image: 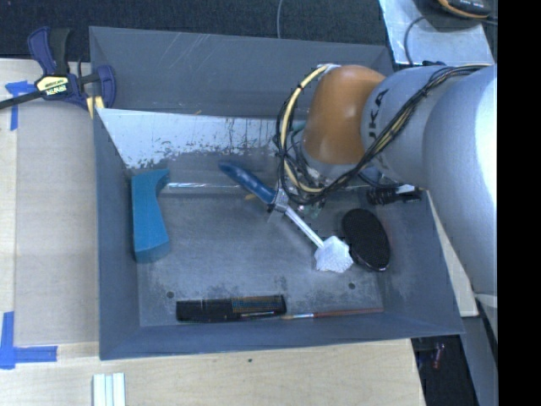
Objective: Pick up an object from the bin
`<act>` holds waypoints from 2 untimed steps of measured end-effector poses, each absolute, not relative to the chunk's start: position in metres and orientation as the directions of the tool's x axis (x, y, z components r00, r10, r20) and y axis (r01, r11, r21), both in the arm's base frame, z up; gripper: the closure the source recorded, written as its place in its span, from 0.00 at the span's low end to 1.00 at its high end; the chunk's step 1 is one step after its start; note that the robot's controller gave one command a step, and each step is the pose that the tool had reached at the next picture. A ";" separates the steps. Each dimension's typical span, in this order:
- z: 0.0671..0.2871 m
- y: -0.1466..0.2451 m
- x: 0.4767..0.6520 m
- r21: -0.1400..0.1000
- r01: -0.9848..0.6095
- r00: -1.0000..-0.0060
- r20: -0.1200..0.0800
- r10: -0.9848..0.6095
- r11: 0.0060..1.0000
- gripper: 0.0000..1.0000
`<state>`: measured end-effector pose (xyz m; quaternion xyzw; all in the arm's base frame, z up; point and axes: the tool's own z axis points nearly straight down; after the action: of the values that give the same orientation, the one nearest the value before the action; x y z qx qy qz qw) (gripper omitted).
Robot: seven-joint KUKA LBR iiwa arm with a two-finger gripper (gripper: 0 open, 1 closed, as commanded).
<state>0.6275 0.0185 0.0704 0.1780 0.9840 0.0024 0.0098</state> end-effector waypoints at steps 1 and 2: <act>0.185 0.031 0.623 0.007 0.260 -0.965 -0.024 0.260 0.966 1.00; 0.185 0.031 0.623 0.007 0.260 -0.965 -0.024 0.260 0.966 1.00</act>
Offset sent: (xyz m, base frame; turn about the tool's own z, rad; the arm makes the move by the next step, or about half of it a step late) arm 0.0000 0.0000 0.0000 0.0000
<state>0.6231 0.0310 0.1853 0.1310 0.9913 0.0018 0.0123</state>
